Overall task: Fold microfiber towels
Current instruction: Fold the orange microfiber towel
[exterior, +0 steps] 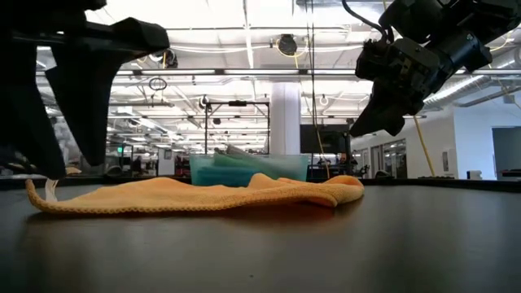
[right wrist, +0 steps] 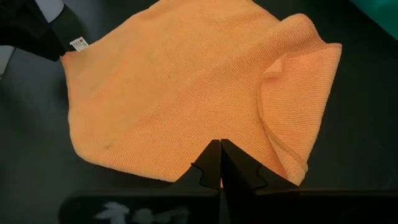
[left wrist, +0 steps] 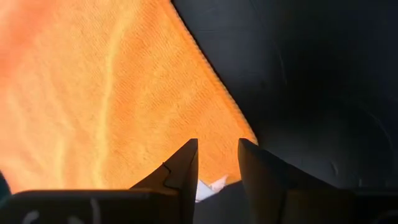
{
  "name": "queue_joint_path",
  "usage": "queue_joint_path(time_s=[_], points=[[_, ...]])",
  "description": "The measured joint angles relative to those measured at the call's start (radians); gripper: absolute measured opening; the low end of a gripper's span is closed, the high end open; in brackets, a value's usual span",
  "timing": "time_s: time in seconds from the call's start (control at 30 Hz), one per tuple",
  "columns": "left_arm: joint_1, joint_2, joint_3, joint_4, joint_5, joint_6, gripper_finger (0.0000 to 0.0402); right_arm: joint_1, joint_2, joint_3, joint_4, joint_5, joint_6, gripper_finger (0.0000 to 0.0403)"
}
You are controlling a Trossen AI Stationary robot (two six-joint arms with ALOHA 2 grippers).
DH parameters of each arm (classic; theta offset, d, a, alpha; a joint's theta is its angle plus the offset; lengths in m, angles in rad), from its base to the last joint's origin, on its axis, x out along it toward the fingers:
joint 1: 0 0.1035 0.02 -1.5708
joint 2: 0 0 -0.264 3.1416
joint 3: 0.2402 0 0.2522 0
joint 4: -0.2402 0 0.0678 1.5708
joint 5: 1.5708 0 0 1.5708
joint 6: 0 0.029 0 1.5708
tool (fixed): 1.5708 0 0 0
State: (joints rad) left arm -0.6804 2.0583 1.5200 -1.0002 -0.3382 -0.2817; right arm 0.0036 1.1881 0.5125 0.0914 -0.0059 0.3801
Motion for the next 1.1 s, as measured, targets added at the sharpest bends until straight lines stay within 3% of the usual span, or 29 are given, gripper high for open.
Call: queue_joint_path(time_s=[0.4, 0.6, 1.1], points=[[-0.025, 0.000, 0.000, -0.001, 0.128, -0.030, 0.0117, 0.000, 0.000, 0.000, 0.000, 0.000, 0.000, 0.0000], [-0.031, 0.000, 0.000, -0.001, 0.049, -0.067, 0.0117, 0.000, 0.000, 0.000, 0.001, -0.001, 0.000, 0.0000], [-0.038, -0.001, -0.030, 0.006, 0.066, -0.106, 0.0117, 0.000, 0.000, 0.000, 0.005, -0.001, 0.005, 0.0000]])
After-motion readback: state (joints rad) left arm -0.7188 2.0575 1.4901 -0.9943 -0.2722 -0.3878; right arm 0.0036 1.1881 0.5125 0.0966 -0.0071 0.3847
